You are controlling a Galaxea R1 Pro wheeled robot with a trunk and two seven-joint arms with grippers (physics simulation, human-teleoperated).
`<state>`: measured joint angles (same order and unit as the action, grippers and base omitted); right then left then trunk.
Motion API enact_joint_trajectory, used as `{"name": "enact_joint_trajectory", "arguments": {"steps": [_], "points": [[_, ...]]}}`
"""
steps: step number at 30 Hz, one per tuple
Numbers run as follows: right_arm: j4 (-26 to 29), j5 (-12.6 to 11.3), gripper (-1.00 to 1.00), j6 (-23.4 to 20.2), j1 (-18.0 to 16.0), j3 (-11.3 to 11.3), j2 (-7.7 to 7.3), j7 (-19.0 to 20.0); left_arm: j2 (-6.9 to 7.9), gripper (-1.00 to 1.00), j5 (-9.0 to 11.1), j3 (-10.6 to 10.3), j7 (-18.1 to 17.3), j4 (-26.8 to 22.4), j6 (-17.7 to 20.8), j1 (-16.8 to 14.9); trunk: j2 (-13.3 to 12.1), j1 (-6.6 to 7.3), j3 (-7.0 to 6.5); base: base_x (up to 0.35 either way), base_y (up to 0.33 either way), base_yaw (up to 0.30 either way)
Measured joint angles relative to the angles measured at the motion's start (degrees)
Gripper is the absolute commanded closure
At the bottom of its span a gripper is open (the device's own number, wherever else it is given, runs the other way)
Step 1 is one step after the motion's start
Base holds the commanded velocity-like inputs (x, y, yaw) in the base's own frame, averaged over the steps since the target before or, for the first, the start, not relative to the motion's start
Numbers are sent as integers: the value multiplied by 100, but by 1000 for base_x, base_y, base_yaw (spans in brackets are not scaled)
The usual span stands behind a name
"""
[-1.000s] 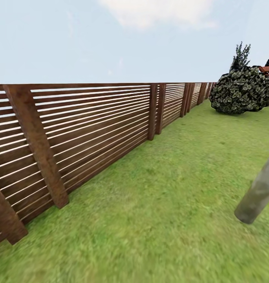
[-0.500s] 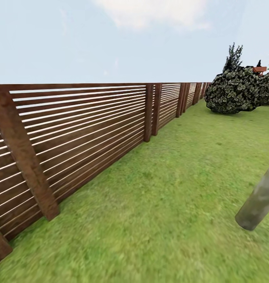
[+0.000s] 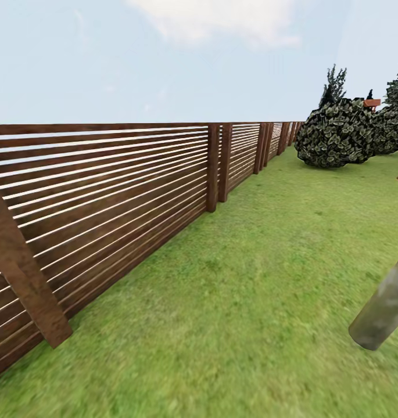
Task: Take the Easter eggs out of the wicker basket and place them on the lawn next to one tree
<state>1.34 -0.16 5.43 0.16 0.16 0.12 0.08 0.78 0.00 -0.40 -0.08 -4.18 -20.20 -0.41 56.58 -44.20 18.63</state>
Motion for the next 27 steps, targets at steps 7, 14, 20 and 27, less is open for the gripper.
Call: {"name": "enact_joint_trajectory", "arguments": {"steps": [7, 14, 20, 27], "points": [[-6, 0, -100, 0, 0, -18, -3, 0, 0, -100, 0, 0, 0, 1, 0, 0, 0, 0, 9, 308, 0, -166], [-8, 0, -100, 0, 0, -22, -3, 0, 0, -100, 0, 0, 0, 0, 0, 0, 0, 0, 34, 308, 0, -249], [-5, 0, -100, 0, 0, -9, -1, 0, 0, -100, 0, 0, 0, -2, 0, 0, 0, 0, 50, 309, 31, -144], [-5, 0, -100, -1, 0, -13, 0, 0, 0, -100, 0, 0, 0, -1, -1, 0, 0, 0, 52, 312, 122, -17]]}}
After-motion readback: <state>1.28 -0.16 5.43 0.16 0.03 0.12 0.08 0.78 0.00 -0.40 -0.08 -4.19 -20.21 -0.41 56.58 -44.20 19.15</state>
